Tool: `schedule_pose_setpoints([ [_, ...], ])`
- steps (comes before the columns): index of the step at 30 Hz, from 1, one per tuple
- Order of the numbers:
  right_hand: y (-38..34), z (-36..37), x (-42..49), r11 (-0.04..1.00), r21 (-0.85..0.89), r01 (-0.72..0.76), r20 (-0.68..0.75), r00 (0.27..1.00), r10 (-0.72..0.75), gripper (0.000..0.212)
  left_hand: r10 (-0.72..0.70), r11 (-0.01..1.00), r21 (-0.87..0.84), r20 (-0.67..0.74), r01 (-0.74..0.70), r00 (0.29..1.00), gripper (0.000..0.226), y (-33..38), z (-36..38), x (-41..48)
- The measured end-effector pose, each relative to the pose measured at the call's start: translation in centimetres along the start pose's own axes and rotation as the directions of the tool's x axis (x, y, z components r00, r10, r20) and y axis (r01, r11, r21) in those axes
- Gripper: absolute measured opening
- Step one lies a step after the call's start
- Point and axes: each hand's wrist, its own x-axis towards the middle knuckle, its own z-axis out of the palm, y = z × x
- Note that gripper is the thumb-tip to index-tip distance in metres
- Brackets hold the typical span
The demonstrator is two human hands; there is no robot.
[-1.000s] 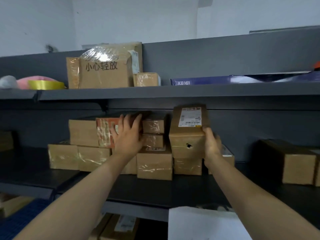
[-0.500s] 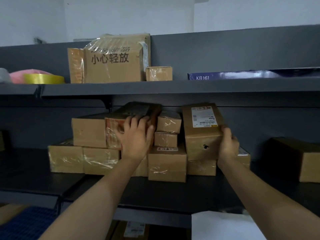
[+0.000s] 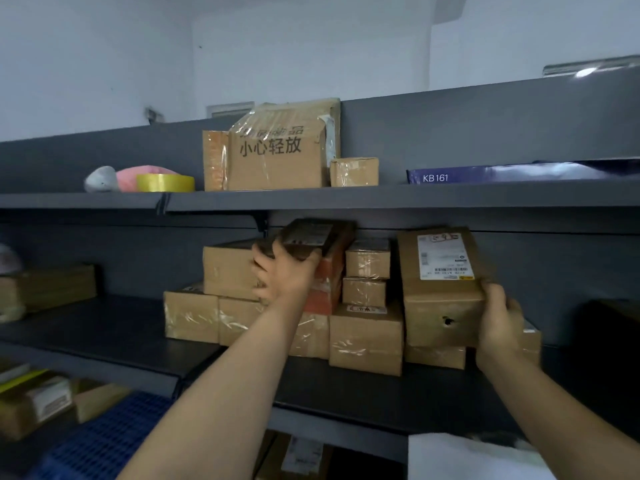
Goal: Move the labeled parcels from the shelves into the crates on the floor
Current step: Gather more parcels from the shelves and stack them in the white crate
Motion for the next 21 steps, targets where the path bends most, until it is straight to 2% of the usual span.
schedule_pose_setpoints([
  [3, -0.9, -1.2, -1.2, 0.996, 0.067, 0.057, 0.015, 0.998, -0.059, 0.027, 0.013, 0.995, 0.099, 0.096, -0.022, 0.995, 0.068, -0.4, -0.3, -0.7],
  [6, -1.5, -1.9, -2.5, 0.989, 0.145, 0.041, 0.083, 0.995, -0.053, 0.016, 0.042, 0.990, 0.130, 0.094, -0.054, 0.995, 0.057, -0.4, -0.6, -1.8],
  [9, -1.3, -1.7, -3.4, 0.989, 0.144, 0.023, 0.155, 0.987, -0.045, 0.022, 0.059, 0.993, 0.095, 0.052, -0.063, 0.997, 0.048, -0.6, -1.0, -2.7],
  [12, -1.2, -1.4, -4.0, 0.985, 0.169, 0.023, 0.157, 0.986, -0.049, 0.033, 0.063, 0.998, 0.021, 0.004, -0.063, 0.998, 0.037, -1.2, -1.4, -3.0],
  [17, -1.6, -0.8, -4.9, 0.983, 0.169, 0.075, 0.134, 0.986, -0.098, 0.010, -0.002, 0.993, -0.117, -0.048, -0.003, 0.999, 0.016, -1.7, -2.6, -2.0],
  [19, -1.6, -0.2, -5.4, 0.984, 0.150, 0.100, 0.116, 0.986, -0.118, 0.009, -0.022, 0.986, -0.166, -0.041, 0.015, 0.999, 0.017, -1.9, -3.1, -1.1],
  [21, -1.2, 0.3, -5.9, 0.981, 0.129, 0.147, 0.083, 0.984, -0.158, 0.010, -0.054, 0.976, -0.213, -0.051, 0.042, 0.997, 0.033, -2.4, -3.5, -0.1],
])
